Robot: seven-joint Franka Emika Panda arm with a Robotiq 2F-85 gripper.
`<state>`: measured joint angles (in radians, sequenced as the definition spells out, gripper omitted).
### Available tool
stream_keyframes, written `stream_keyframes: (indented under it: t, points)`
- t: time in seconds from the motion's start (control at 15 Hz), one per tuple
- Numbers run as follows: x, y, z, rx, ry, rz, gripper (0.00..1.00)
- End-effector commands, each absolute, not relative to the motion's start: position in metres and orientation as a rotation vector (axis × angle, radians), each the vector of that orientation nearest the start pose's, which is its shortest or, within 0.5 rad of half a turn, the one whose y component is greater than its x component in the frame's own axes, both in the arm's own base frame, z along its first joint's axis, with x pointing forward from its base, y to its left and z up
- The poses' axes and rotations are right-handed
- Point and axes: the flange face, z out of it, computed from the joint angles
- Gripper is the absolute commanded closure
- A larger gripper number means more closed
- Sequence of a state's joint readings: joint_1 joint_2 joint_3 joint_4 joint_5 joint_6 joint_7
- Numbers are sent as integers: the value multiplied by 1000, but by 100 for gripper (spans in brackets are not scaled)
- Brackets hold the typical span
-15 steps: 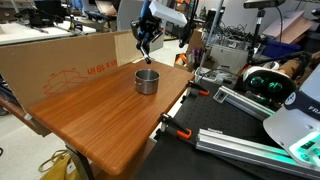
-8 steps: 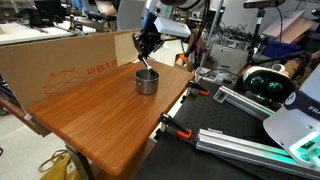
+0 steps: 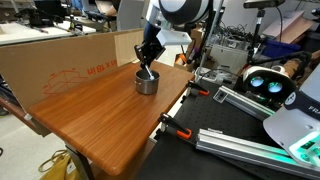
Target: Place the black marker inside the pot
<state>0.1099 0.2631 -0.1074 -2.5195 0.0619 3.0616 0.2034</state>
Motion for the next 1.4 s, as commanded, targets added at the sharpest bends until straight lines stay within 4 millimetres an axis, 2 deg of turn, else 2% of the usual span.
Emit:
stream_keyframes:
  t: [0.0, 0.27, 0.4, 0.6, 0.87, 1.07, 1.13, 1.2, 1.33]
  points:
    - [491, -2, 206, -3090, 389, -453, 41]
    - [492, 1, 208, -3087, 406, -433, 11]
    - [492, 4, 215, -3070, 410, -433, 0]
    - [490, 19, 245, -3009, 404, -461, 0]
    - [486, 42, 308, -2888, 411, -502, 0]
    - [474, 40, 356, -2811, 387, -494, 0]
    - [489, 45, 342, -2837, 415, -535, 0]
    - [484, 43, 355, -2823, 406, -526, 0]
    - [476, 41, 359, -2820, 400, -511, 0]
